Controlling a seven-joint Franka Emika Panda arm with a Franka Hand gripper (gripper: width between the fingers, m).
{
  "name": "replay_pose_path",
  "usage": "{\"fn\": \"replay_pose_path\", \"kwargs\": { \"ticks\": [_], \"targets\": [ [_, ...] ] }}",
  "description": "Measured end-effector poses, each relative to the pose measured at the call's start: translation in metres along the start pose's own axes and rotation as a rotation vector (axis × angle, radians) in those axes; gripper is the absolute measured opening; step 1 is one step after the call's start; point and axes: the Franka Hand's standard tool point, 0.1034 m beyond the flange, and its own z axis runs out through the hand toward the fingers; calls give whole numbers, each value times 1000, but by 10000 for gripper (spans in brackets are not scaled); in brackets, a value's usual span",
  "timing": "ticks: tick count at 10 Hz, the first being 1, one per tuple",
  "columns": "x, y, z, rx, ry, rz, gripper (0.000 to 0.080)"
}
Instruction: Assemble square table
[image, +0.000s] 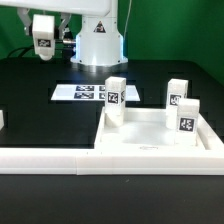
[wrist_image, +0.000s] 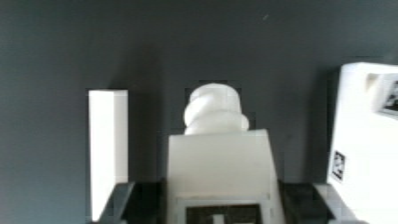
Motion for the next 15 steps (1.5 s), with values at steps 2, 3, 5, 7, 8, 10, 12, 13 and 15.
{"fn": "replay_pose_path", "kwargs": {
  "ticks": [2,3,5,7,8,10,12,13,15],
  "targets": [
    [9,2,-1,-14,171,-4,288],
    [9,-1,3,-13,247,18,288],
    [17,-35,9,42,422,176,288],
    [47,-86,-10,70,599,274,288],
    [51,-117,-22,114,603,289,288],
    [51,-122,-33,127,612,273,288],
    [51,-122,-30,123,606,271,288],
    [51,-122,-30,123,606,271,288],
    [56,-126,-14,73,669,247,288]
  ]
}}
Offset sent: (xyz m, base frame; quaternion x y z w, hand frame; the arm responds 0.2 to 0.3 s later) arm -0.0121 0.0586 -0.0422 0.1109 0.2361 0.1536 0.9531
